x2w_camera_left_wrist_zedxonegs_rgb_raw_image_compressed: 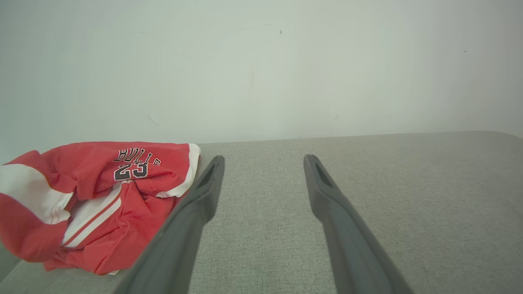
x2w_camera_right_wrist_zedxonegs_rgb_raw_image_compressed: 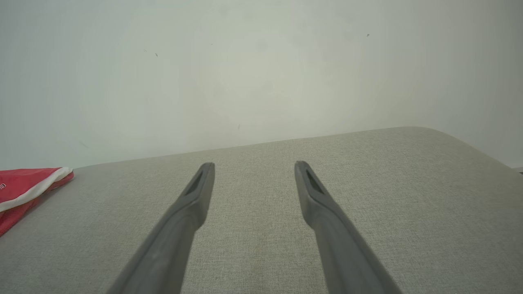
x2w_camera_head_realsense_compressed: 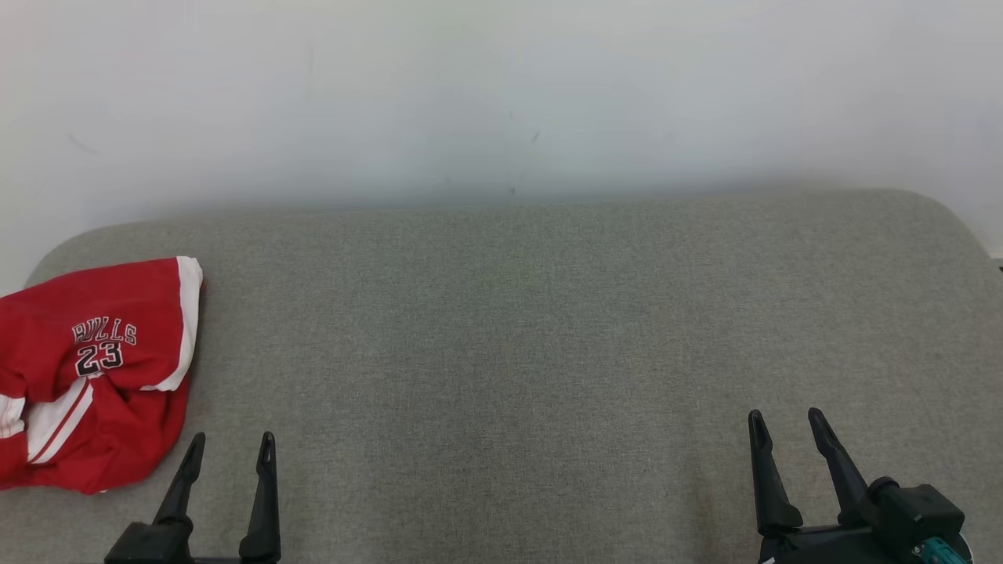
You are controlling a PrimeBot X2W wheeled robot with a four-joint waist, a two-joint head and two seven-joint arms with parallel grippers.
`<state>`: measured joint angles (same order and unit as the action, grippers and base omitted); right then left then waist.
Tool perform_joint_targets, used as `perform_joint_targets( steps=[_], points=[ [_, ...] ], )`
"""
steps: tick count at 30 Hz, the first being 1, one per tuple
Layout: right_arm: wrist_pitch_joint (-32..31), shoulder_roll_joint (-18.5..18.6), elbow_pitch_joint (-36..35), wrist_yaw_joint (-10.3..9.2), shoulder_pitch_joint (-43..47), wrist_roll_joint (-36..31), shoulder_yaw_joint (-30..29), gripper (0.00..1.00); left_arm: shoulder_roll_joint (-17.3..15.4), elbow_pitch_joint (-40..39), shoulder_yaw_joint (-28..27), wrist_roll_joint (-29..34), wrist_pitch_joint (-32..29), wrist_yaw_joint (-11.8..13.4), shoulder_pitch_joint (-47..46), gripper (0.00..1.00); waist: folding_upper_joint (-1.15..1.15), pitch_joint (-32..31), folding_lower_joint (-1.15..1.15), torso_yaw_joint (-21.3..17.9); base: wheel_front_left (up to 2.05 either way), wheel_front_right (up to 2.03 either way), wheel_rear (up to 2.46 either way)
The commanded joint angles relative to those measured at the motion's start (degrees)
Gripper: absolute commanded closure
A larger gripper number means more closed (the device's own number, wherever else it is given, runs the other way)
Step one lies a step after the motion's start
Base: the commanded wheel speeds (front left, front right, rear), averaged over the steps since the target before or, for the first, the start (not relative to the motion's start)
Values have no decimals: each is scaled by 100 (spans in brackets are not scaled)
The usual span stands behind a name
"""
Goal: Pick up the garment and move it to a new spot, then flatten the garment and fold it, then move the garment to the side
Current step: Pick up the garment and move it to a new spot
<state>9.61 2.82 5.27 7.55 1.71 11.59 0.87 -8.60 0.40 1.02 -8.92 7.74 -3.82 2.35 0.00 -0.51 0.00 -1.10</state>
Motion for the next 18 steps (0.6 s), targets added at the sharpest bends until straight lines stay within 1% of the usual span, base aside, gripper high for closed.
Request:
perform_joint_targets(
  steps=[1,5,9,18],
  points=[
    [11,12,-13,-12,54,55,4,0,-31,12,-2,-13,18,14,34,0,0,1,0,6,0,0,0],
    [41,12,22,-12,62,68,-4,0,-41,20,4,-40,27,31,29,0,0,8,0,50,0,0,0],
    [50,12,26,-12,42,116,21,0,-46,8,-33,-79,26,74,0,0,0,21,0,175,0,0,0],
    [82,11,109,-12,51,196,28,0,-63,74,-58,-168,12,124,-46,0,0,40,0,719,0,0,0]
  ],
)
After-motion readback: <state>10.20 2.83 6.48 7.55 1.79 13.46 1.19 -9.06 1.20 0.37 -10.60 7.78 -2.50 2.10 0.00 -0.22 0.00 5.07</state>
